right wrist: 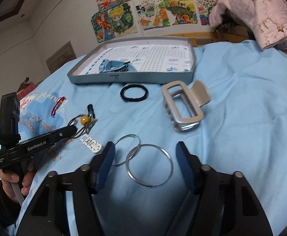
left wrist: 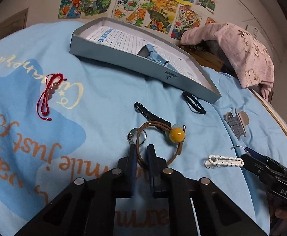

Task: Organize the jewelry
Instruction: 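Grasp the brown cord with yellow bead with the left gripper while the right grasps a hoop, then carry the cord and hoop into the grey tray and release both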

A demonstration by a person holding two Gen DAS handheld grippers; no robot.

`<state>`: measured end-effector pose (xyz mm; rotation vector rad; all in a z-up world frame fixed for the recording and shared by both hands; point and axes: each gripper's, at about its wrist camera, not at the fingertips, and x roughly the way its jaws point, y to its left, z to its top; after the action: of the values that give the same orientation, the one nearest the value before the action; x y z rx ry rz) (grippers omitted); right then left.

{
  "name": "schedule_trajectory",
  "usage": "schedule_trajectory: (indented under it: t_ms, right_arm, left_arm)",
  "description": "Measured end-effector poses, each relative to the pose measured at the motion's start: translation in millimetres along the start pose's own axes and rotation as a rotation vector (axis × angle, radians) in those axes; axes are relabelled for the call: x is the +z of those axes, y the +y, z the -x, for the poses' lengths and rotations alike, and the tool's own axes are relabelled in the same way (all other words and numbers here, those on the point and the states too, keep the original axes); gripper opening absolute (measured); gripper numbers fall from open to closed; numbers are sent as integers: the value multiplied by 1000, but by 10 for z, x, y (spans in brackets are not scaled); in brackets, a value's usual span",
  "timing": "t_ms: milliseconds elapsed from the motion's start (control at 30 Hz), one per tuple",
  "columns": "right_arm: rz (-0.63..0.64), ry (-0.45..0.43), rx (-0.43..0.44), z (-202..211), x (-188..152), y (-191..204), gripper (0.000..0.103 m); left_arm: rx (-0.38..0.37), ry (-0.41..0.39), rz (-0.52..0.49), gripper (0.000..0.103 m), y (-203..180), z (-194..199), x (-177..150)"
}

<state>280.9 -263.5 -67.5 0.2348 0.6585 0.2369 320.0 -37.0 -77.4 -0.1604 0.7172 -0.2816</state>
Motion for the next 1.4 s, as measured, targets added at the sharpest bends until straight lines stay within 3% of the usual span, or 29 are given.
schedule_trajectory:
  t_ms: [233,400,500,800,1167,1400]
  right_arm:
    - [-16,13,51,34,-18,4,37]
    - [-10,15,68,33,-10,29,36]
    - [6,17,76,45,-10,54,16]
    - [31,10,87,96,-9,77,11]
    - [52,-132,136,364,78,89,3]
    - [40,-250,142,508,291,70,3]
  left_arm:
    - [-50,-35,-33,5,-116,142,-57]
    - [-80,-73,-113,5,-284,263,-97]
    - [-97,-90,-165,5,-395,326,-120]
    - [-86,-98,-180,5,-452,393,-80]
    - [-59,-50,-80,4,-430,527,378]
    - [-11,-52,-112,4,-545,577,699]
